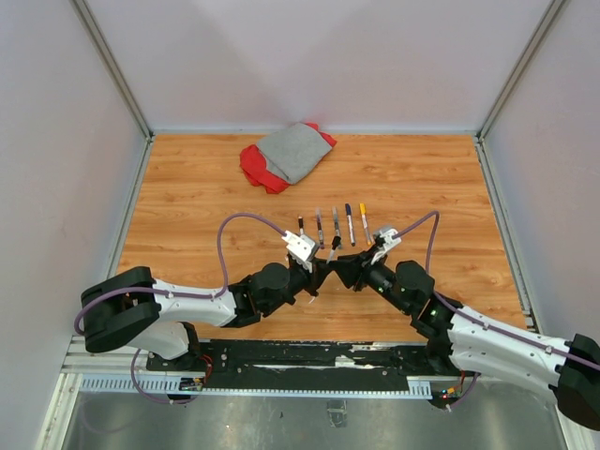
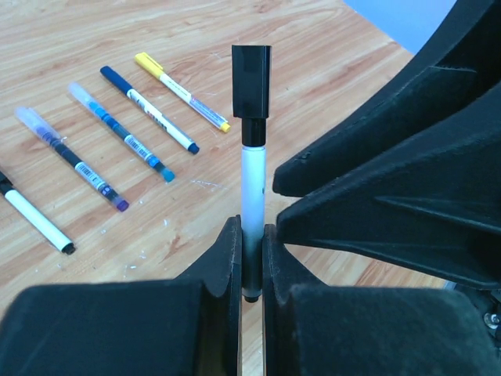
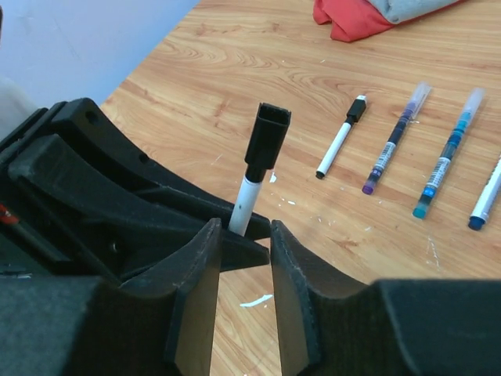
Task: Insert the pens into the pen caps
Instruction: Insert the pen cap onto the pen, then press the pen cap onto the pen.
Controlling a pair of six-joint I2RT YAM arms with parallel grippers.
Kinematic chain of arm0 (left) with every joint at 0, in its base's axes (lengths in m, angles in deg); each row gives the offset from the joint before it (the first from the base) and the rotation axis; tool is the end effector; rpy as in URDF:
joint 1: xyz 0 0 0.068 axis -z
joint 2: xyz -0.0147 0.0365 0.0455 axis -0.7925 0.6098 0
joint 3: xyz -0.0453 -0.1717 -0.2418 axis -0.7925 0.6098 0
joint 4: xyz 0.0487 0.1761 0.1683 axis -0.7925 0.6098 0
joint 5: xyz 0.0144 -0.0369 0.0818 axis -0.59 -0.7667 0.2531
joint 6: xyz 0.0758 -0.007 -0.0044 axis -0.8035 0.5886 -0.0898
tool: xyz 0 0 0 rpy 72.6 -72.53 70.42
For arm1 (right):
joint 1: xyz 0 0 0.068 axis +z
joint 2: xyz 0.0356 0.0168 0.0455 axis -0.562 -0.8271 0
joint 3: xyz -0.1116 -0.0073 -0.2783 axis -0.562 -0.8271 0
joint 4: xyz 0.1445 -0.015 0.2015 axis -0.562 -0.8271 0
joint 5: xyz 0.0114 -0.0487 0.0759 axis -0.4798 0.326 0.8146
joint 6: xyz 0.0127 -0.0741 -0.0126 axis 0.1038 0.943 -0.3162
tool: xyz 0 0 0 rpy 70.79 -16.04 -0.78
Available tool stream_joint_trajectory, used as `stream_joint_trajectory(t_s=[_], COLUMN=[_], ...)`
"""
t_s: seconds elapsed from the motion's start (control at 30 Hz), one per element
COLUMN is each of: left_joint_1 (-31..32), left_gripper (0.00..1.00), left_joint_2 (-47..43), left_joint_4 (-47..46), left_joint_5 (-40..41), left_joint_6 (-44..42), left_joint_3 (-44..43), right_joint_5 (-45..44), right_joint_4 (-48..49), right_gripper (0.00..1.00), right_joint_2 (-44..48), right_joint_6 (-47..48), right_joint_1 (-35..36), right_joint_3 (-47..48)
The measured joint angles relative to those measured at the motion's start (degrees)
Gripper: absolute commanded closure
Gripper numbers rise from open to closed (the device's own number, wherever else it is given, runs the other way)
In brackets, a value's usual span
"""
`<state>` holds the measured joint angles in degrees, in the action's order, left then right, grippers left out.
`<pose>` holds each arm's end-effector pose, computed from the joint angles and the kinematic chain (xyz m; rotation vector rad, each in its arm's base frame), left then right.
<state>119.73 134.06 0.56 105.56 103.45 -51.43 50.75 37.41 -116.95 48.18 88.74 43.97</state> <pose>0.1300 -0.2510 0.2347 0.5085 1.6836 -0.7602 0.1102 0.1428 0.2546 -0.2964 1.6450 1.0297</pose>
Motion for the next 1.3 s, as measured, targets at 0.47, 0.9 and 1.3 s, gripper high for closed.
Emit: stream_joint_trajectory(t_s=[0.47, 0.9, 1.3], left_joint_1=[0.0, 0.0, 0.0], left_gripper=[1.00, 1.00, 1.00], left_joint_2=[0.0, 0.0, 0.9], left_joint_4=[-2.2, -2.2, -2.2], left_joint_5=[0.2, -1.0, -3.5], left_joint_6=[0.0, 0.0, -0.1], left_joint_3=[-1.0, -1.5, -2.1], right_joint_5=[-6.4, 8.3, 17.2], right_joint_4=[-28.5, -35.2, -18.2], right_gripper=[0.45, 0.33, 0.36], right_joint_2=[11.9, 9.6, 4.5], right_joint_6=[4.5, 5.8, -3.6], right_joint_1=[-0.8, -21.6, -22.6], right_joint_3=[5.2, 13.9, 14.2])
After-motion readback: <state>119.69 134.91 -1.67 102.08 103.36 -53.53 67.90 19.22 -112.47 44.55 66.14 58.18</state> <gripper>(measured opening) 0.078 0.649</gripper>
